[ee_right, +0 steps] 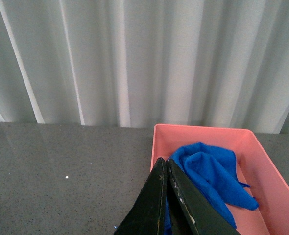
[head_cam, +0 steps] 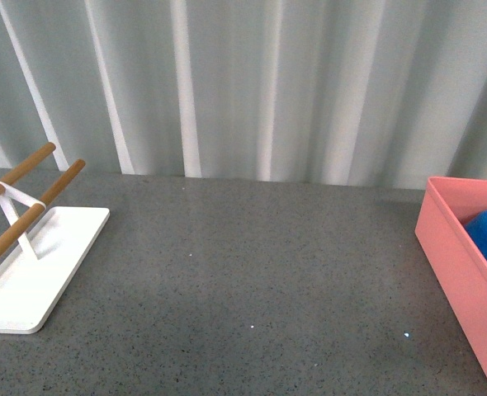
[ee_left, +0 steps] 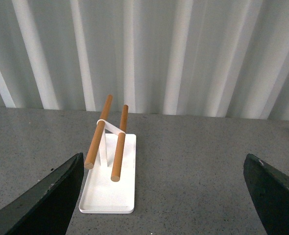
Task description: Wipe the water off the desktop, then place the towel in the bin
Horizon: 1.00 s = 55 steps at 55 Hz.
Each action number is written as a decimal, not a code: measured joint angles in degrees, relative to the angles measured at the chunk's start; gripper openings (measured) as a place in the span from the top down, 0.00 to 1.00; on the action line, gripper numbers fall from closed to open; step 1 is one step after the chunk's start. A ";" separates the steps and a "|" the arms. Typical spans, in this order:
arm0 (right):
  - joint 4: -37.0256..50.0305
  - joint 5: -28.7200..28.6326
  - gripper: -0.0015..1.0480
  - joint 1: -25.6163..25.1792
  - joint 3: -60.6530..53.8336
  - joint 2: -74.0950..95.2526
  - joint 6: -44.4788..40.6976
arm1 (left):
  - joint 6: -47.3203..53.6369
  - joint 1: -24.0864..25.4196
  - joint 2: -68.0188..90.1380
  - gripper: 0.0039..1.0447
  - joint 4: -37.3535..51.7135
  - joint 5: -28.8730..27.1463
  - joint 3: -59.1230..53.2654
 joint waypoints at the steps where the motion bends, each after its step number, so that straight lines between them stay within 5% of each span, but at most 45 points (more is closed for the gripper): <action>1: -0.17 0.00 0.97 0.00 -0.13 -0.31 0.00 | 0.00 -0.02 0.00 0.06 0.00 0.00 0.00; 26: -3.61 0.02 0.97 0.00 -2.29 -7.54 0.04 | 0.00 -0.02 0.00 0.06 0.00 0.00 0.00; 32: -13.03 0.04 0.97 0.04 -2.29 -15.04 0.15 | 0.02 0.00 0.00 0.06 0.00 0.00 0.00; 55: -13.55 0.20 0.97 0.04 -2.29 -17.05 0.17 | 0.00 -0.02 -0.04 0.06 -0.04 0.00 0.00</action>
